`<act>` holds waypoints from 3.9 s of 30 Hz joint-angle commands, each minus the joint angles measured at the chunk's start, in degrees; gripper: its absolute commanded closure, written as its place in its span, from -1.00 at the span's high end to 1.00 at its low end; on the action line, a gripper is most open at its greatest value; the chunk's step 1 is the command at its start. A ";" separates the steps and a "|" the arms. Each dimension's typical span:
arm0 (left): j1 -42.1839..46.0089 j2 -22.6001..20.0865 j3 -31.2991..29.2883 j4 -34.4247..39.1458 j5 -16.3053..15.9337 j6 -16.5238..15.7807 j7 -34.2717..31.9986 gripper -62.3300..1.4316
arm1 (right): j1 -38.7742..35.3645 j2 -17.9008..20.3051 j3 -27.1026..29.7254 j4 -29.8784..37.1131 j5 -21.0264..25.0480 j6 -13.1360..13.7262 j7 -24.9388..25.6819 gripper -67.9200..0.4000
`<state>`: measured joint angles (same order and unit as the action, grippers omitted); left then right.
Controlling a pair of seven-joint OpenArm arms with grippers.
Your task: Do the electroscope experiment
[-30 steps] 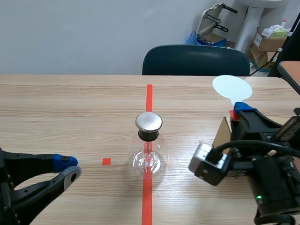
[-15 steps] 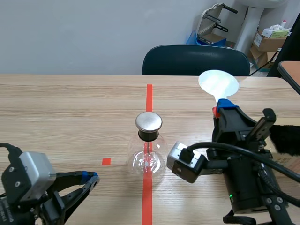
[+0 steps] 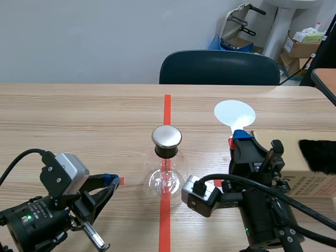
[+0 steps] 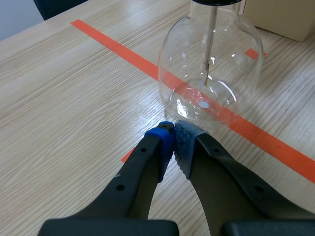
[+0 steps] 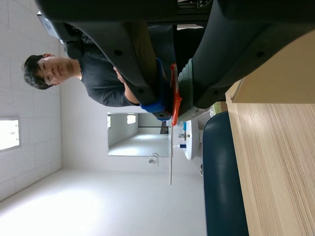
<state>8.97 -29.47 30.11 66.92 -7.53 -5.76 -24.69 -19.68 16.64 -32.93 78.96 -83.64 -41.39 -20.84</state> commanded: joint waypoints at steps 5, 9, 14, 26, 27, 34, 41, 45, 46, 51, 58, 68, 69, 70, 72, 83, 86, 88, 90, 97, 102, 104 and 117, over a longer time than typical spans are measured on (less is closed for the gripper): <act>-1.92 2.64 0.22 -2.25 1.20 0.13 -0.81 -0.85 | 0.76 0.02 -0.04 1.09 -0.06 -1.33 -0.28 -0.94; -2.67 3.43 0.20 -3.30 1.57 0.11 -0.85 -0.85 | 0.76 0.02 -0.04 1.09 -0.06 -2.47 -0.52 -0.94; -2.97 4.13 0.20 -3.54 2.78 0.09 -0.79 -0.85 | 0.76 0.04 -0.04 1.09 -0.06 -2.80 -0.74 -0.94; -2.97 4.85 0.20 -3.54 4.17 0.04 -0.81 -0.85 | 0.76 0.04 -0.04 1.09 -0.06 -2.80 -0.90 -0.94; -2.97 4.87 0.20 -3.54 4.17 0.00 -0.81 -0.85 | 0.76 0.04 -0.04 1.09 -0.06 -2.80 -0.90 -0.94; -2.97 4.98 0.20 -3.54 4.17 -0.13 -0.81 -0.85 | 0.79 0.02 -0.04 1.09 -0.06 -2.80 -0.90 -0.94; -2.95 4.98 0.20 -3.54 4.17 -0.13 -0.81 -0.85 | 0.79 0.02 -0.04 1.09 -0.06 -2.80 -0.90 -0.94; -2.95 4.98 0.20 -3.54 4.17 -0.13 -0.81 -0.85 | 0.79 0.02 -0.04 1.09 -0.06 -2.80 -0.90 -0.94; -2.95 4.98 0.20 -3.54 4.17 -0.13 -0.81 -0.85 | 0.79 0.02 -0.04 1.09 -0.06 -2.80 -0.90 -0.94; -2.95 4.98 0.20 -3.54 4.17 -0.13 -0.81 -0.85 | 0.79 0.02 -0.04 1.09 -0.06 -2.80 -0.90 -0.94; -2.95 4.98 0.20 -3.54 4.15 -0.13 -0.81 -0.85 | 0.79 0.02 -0.04 1.09 -0.06 -2.80 -0.90 -0.94; -2.95 4.98 0.20 -3.54 4.15 -0.13 -0.85 -0.85 | 0.79 0.02 -0.04 1.09 -0.06 -2.80 -0.90 -0.94; -2.95 5.01 0.20 -3.54 4.15 -0.13 -0.92 -0.85 | 0.79 0.02 -0.04 1.09 -0.06 -2.80 -0.90 -0.94; -2.95 5.01 0.20 -3.54 4.15 -0.13 -1.14 -0.85 | 0.79 0.02 -0.04 1.09 -0.06 -2.80 -0.90 -0.94; -2.97 5.01 0.20 -3.54 4.15 -0.11 -1.29 -0.85 | 0.79 0.02 -0.04 1.09 -0.06 -2.80 -0.90 -0.94; -2.95 4.98 0.20 -3.54 4.15 -0.11 -1.20 -0.85 | 0.79 0.02 -0.04 1.09 -0.06 -2.80 -0.87 -0.94; -2.95 4.98 0.20 -3.54 4.15 -0.09 -1.18 -0.85 | 0.79 0.02 -0.04 1.09 -0.06 -2.80 -0.87 -0.94; -2.95 4.98 0.20 -3.54 4.15 0.07 -1.18 -0.85 | 0.79 0.02 -0.04 1.09 -0.06 -2.80 -0.87 -0.94; -2.95 4.98 0.20 -3.54 4.15 0.07 -1.18 -0.85 | 0.79 0.02 -0.04 1.09 -0.06 -2.80 -0.85 -0.94; -2.95 4.98 0.20 -3.54 4.15 0.07 -1.18 -0.85 | 0.79 0.00 -0.04 1.09 -0.06 -2.82 -0.83 -0.94; -2.95 4.98 0.20 -3.54 4.15 0.07 -1.01 -0.85 | 0.79 0.00 -0.04 1.09 -0.06 -2.84 -0.83 -0.94; -2.95 4.98 0.20 -3.54 4.15 0.07 -1.01 -0.85 | 0.79 0.00 -0.04 1.09 -0.06 -3.28 -0.83 -0.94; -2.95 4.96 0.20 -3.54 4.17 0.07 -0.81 -0.85 | 0.79 0.00 -0.04 1.09 -0.06 -3.47 -0.68 -0.94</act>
<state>6.48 -24.77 30.35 62.39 -3.01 -5.96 -24.84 -19.70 16.67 -32.93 78.96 -83.64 -41.36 -21.30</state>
